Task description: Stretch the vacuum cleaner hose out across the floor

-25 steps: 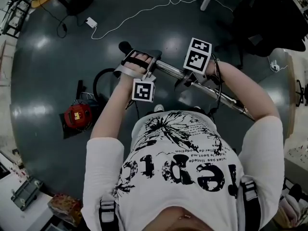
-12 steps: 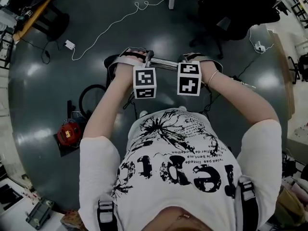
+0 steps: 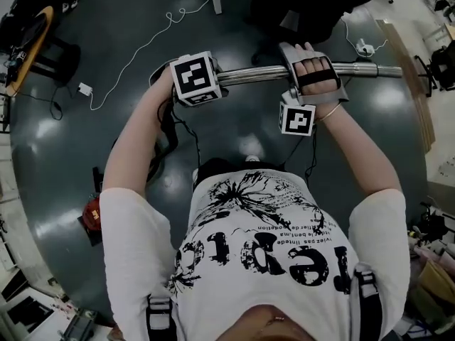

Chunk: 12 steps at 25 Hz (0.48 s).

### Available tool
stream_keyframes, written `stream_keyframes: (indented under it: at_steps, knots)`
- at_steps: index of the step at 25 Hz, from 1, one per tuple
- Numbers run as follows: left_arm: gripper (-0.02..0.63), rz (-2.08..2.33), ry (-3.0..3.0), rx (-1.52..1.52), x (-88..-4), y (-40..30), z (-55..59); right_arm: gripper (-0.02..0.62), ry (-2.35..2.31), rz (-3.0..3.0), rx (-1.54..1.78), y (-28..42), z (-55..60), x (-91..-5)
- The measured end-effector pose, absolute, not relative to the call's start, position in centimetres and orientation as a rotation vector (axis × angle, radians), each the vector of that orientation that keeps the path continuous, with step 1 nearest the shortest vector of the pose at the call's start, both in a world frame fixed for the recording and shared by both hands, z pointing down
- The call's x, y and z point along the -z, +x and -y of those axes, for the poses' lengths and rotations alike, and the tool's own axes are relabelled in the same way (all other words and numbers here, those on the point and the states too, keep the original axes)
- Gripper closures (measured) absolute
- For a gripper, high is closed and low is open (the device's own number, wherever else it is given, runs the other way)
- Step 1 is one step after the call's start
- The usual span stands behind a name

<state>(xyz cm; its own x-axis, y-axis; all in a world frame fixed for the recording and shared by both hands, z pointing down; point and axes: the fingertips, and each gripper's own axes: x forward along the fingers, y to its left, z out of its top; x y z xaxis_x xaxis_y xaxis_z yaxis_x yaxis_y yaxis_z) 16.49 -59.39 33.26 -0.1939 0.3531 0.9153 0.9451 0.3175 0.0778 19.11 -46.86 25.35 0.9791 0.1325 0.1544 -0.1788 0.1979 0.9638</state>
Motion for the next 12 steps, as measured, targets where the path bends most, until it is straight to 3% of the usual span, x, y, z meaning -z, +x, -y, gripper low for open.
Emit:
stream_keyframes:
  at_steps: [8,9,12]
  knots:
    - [0.500,2.248,-0.803,1.369,-35.1,11.0,54.9,0.439,1.174,0.072,-0.383,18.2,41.2,-29.5]
    - [0.500,2.292,-0.769,1.403,-35.1,11.0,54.6,0.490,1.185,0.097,-0.423,18.2,40.8,-30.3]
    - [0.500,2.364,-0.660,1.434,-36.3,11.1,54.5,0.541,1.272,0.190,-0.526,18.0,40.7,-32.2]
